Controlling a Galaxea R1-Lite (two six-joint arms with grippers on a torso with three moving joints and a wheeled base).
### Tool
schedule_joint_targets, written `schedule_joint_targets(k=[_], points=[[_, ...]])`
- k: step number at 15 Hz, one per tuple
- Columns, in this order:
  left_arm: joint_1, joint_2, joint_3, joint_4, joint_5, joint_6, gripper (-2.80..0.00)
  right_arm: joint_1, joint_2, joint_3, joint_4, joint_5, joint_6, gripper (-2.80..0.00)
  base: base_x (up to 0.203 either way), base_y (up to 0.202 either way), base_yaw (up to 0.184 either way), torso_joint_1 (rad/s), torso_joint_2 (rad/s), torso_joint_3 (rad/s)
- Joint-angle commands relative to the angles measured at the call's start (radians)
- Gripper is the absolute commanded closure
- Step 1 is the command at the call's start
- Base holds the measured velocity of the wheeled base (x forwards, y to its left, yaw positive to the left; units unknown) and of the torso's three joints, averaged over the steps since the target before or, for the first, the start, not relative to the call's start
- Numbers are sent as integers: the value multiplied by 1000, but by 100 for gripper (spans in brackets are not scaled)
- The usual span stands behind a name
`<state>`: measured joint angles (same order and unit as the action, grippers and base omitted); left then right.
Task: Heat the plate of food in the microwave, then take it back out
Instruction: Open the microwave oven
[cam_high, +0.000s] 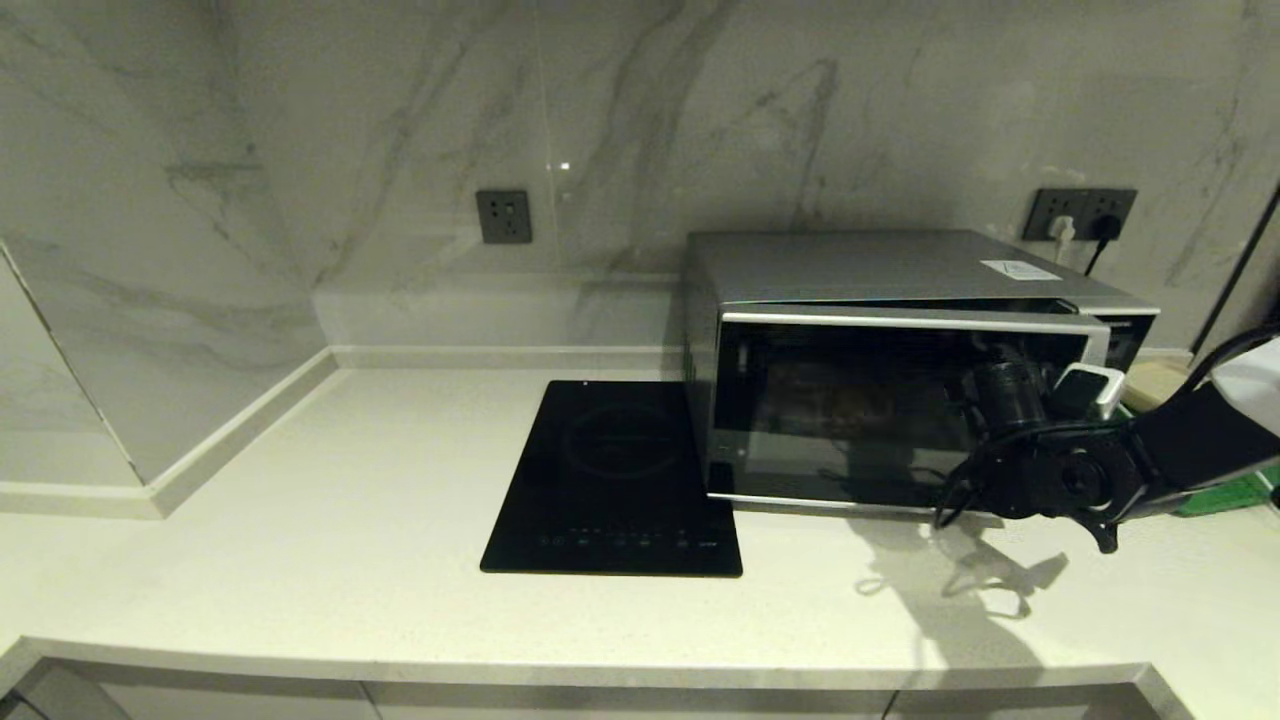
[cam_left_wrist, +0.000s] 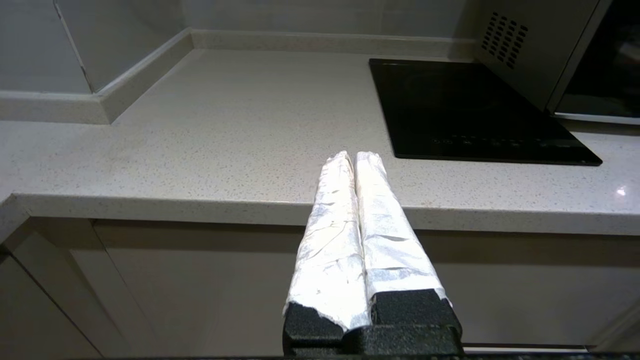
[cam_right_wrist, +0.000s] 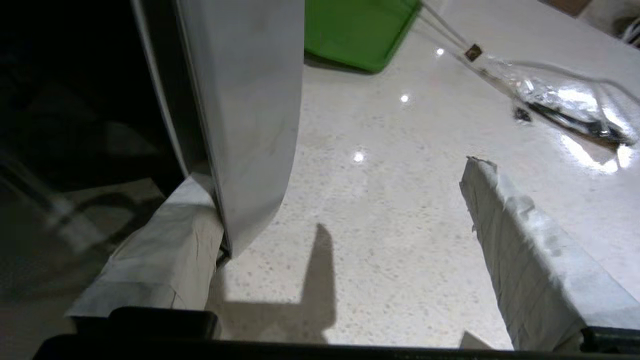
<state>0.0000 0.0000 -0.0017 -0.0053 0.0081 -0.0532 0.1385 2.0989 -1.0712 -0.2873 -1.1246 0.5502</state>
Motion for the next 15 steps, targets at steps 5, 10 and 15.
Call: schedule_joint_targets(k=[5,10,15], points=[[0,0,0,-1,0,0,0,58,-25,53,-10,62,3,-280,0,0,0,0,0,0],[0,0,0,-1,0,0,0,224,-207,170,-11,210,-26,0,0,0,0,0,0,0],[0,0,0,1,0,0,0,295,-561,163,34,445,-186,0,0,0,0,0,0,0]])
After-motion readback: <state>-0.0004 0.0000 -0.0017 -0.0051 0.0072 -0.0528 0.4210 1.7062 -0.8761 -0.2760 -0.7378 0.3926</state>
